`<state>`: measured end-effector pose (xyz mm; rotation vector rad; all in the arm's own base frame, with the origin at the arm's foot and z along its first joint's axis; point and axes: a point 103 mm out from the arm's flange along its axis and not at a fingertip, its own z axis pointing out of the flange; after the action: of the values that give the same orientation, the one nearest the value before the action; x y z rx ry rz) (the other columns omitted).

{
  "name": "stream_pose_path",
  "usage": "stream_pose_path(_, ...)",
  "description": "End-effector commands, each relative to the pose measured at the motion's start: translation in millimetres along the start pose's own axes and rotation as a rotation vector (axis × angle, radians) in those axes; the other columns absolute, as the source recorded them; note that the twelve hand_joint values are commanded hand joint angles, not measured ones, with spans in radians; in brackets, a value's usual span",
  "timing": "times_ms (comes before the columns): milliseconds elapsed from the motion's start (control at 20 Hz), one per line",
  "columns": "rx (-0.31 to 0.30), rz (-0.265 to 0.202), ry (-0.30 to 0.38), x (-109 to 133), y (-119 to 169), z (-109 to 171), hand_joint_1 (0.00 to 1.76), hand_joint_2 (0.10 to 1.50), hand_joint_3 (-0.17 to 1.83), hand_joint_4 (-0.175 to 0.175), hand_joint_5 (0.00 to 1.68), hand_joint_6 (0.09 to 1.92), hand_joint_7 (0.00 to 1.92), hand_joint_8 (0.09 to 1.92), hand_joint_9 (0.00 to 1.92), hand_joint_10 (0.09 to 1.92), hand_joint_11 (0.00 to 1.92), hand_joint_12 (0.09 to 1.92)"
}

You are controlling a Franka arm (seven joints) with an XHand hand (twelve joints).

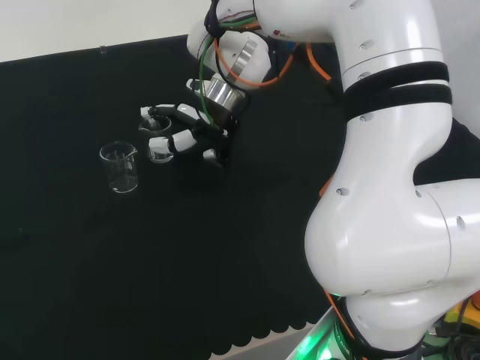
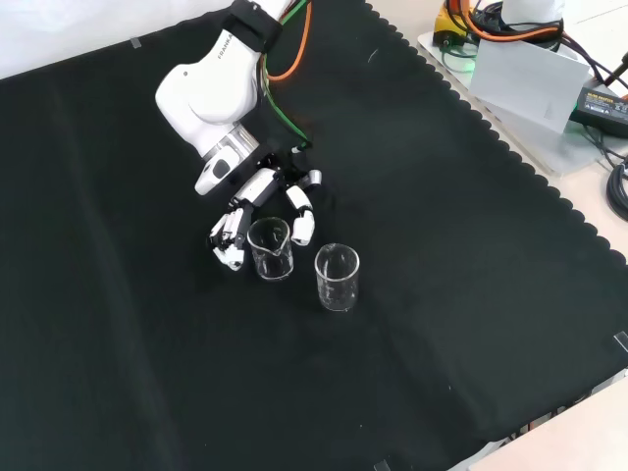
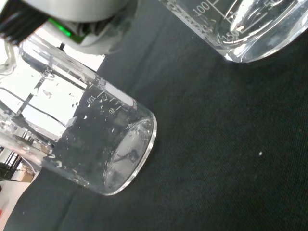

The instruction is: Pick up the beaker on the right.

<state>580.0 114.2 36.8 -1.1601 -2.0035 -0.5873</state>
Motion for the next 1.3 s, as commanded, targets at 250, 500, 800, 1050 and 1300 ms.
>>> stream_pose_path(250, -0.010, 0.001, -0.005, 1, 6, 1, 0.91, 0.51, 0.71, -0.056, 0.44, 0.09, 0.33, 0.62, 0.41, 0.62, 0.00, 1.24)
stream_pose_path(500, -0.026, 0.004, -0.007, -2, 7, 3, 0.92, 0.52, 0.71, -0.055, 0.45, 0.09, 0.34, 0.62, 0.42, 0.62, 0.00, 1.25)
stream_pose_path(800, -0.051, 0.007, 0.000, -2, 8, 5, 0.96, 0.52, 0.71, -0.051, 0.49, 0.09, 0.39, 0.62, 0.46, 0.61, 0.00, 1.29)
stream_pose_path(1050, -0.119, 0.035, 0.000, 2, 10, 5, 1.06, 0.77, 0.46, 0.120, 1.03, 0.68, 0.81, 0.55, 0.74, 0.55, 0.22, 1.31)
stream_pose_path(1300, -0.162, 0.040, -0.043, 11, 10, -6, 1.12, 0.80, 0.37, 0.160, 1.30, 0.50, 1.28, 0.35, 1.14, 0.37, 0.66, 1.12)
